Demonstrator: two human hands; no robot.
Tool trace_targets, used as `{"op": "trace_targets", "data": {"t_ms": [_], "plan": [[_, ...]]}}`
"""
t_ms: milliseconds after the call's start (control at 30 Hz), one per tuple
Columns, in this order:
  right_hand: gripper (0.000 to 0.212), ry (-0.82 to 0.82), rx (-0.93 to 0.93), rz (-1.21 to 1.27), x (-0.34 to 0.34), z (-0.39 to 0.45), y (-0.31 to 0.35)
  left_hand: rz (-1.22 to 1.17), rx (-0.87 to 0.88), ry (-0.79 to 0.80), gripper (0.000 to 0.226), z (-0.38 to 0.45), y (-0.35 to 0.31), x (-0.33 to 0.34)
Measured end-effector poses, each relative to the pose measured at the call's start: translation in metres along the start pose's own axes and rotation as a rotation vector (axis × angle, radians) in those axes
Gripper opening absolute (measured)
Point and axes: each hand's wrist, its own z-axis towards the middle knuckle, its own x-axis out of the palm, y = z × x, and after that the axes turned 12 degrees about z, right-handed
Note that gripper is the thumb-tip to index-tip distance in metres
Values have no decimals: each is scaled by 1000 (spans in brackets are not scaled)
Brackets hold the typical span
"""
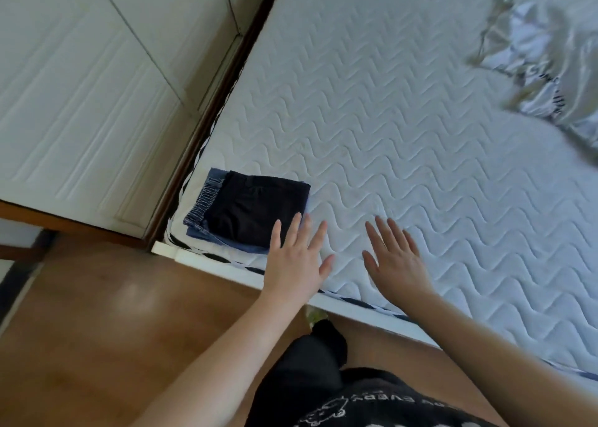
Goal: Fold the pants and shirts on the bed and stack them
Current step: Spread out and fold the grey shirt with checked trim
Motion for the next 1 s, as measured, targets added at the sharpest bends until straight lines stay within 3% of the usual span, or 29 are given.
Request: {"op": "trace_targets", "data": {"t_ms": [167,567,1000], "plan": [[67,-117,103,64,-33,-67,-11,23,23,-95,71,-33,-40,-50],[76,-431,478,212,-125,-229,-117,74,463,-190,78,-20,-183,-180],[61,-546,672,177,-177,-257,-177,64,765,-367,75,35,-272,-248]]}}
